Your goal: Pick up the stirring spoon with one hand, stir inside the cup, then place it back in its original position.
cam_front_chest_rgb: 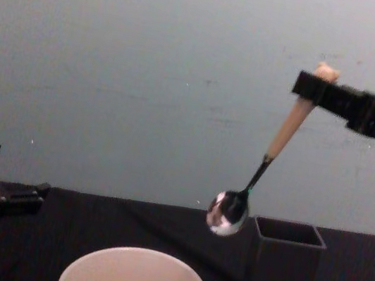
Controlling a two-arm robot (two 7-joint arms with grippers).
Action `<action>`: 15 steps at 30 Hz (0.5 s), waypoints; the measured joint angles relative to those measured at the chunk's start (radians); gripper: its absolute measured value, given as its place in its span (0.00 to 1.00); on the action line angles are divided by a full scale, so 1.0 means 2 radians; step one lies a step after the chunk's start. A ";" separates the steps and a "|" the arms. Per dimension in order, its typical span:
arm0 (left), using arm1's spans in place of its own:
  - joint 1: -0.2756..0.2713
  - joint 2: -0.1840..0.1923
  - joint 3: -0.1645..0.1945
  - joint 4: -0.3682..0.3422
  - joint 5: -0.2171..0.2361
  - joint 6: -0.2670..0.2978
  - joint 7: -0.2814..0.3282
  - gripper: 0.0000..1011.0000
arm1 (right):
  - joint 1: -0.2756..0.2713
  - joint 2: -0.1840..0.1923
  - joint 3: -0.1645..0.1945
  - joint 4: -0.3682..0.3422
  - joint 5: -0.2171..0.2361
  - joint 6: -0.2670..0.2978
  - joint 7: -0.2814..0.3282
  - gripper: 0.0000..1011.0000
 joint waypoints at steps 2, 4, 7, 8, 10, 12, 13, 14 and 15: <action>0.000 0.000 0.000 0.000 0.000 0.000 0.000 0.99 | 0.003 0.001 -0.011 0.003 -0.004 -0.002 0.002 0.21; 0.000 0.000 0.000 0.000 0.000 0.000 0.000 0.99 | 0.004 0.001 -0.018 0.006 -0.007 -0.004 0.003 0.21; 0.000 0.000 0.000 0.000 0.000 0.000 0.000 0.99 | 0.007 0.001 -0.030 0.013 -0.013 -0.007 0.004 0.21; 0.000 0.000 0.000 0.000 0.000 0.000 0.000 0.99 | 0.007 0.001 -0.030 0.013 -0.013 -0.007 0.004 0.21; 0.000 0.000 0.000 0.000 0.000 0.000 0.000 0.99 | 0.009 0.001 -0.038 0.018 -0.018 -0.009 0.005 0.21; 0.000 0.000 0.000 0.000 0.000 0.000 0.000 0.99 | 0.012 0.000 -0.045 0.024 -0.024 -0.011 0.007 0.21; 0.000 0.000 0.000 0.000 0.000 0.000 0.000 0.99 | 0.013 0.000 -0.047 0.026 -0.026 -0.012 0.007 0.21; 0.000 0.000 0.000 0.000 0.000 0.000 0.000 0.99 | 0.015 -0.001 -0.051 0.031 -0.029 -0.013 0.008 0.21; 0.000 0.000 0.000 0.000 0.000 0.000 0.000 0.99 | 0.016 -0.002 -0.054 0.034 -0.031 -0.014 0.009 0.21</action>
